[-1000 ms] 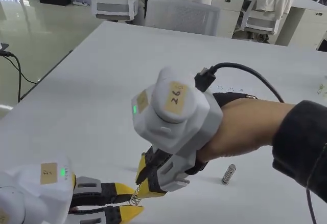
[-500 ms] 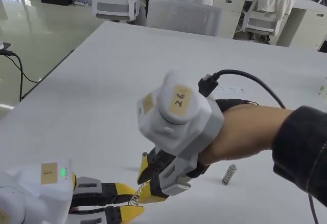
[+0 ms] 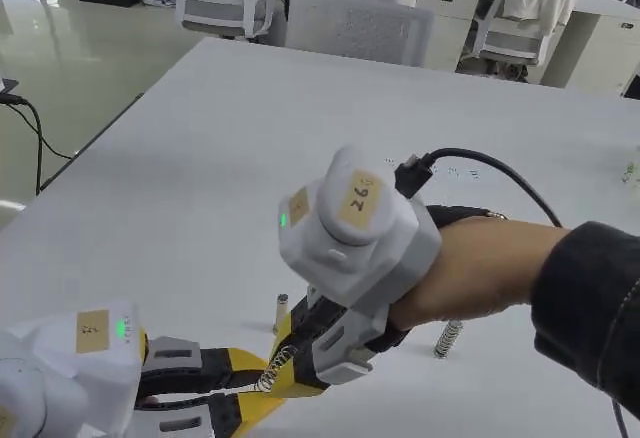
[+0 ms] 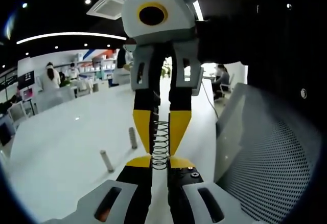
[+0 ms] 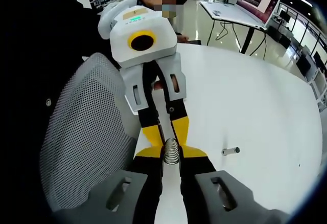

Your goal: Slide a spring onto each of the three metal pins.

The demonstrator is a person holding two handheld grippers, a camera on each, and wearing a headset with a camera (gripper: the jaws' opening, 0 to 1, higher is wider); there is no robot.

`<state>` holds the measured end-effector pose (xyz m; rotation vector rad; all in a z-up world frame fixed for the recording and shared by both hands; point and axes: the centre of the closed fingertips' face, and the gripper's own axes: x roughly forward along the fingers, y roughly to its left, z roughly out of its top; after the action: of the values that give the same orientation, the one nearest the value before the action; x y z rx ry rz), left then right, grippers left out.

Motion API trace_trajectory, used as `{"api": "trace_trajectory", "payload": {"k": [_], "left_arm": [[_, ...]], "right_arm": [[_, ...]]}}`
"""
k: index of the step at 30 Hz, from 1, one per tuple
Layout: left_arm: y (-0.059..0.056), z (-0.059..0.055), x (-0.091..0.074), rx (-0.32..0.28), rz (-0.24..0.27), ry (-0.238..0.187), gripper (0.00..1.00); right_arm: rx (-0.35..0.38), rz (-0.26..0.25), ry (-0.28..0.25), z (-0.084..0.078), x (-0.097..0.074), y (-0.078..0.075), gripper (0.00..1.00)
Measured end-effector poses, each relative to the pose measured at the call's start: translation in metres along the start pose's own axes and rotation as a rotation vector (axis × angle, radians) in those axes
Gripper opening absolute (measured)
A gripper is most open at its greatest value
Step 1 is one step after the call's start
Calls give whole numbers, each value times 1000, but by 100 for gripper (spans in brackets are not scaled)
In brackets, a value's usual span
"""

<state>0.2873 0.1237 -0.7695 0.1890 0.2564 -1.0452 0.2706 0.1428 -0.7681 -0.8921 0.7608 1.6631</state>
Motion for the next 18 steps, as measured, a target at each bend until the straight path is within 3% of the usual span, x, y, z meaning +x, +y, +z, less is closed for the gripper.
{"api": "trace_trajectory", "payload": {"k": [18], "left_arm": [[0, 0, 2, 13, 4, -3, 3]], "right_arm": [[-5, -3, 28, 1, -1, -1, 9]]}}
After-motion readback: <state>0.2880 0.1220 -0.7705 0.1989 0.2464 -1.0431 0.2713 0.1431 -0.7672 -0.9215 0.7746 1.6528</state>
